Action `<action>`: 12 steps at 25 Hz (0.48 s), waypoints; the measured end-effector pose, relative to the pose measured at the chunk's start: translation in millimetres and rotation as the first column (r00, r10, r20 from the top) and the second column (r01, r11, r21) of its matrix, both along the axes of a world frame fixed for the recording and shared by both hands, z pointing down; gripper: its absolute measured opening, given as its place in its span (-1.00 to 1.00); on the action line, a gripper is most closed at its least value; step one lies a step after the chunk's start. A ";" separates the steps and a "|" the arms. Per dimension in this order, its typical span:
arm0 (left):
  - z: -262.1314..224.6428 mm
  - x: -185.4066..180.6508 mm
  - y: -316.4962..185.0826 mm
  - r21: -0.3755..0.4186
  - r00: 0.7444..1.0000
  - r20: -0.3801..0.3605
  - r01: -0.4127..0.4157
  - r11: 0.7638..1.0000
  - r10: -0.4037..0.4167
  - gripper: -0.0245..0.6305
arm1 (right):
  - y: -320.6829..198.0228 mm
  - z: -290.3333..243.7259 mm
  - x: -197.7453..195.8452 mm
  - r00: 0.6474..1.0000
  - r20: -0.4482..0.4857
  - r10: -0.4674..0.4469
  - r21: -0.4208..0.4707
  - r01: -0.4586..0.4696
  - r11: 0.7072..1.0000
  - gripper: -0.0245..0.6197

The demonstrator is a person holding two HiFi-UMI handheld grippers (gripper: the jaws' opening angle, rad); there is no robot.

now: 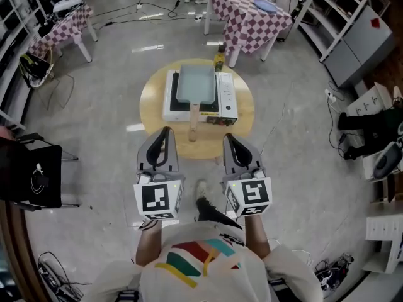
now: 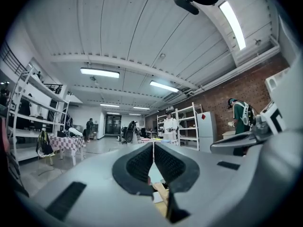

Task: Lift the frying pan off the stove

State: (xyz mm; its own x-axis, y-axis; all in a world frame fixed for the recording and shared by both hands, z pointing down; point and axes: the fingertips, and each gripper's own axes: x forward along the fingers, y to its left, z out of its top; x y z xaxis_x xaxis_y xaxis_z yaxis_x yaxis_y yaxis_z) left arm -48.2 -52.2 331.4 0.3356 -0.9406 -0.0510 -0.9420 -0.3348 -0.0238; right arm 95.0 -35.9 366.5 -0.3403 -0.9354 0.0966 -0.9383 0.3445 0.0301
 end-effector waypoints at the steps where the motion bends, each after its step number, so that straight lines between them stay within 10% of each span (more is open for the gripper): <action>1: -3.1 3.6 -11.9 0.004 1.000 0.003 0.005 1.000 -0.005 -0.90 | -12.8 -0.8 3.6 1.000 0.003 -0.004 0.000 0.004 1.000 -0.93; 12: -10.2 23.8 -124.8 0.004 0.996 0.010 0.089 0.996 -0.089 -0.90 | -133.8 -10.3 24.9 0.992 -0.002 -0.128 -0.002 0.128 0.992 -0.93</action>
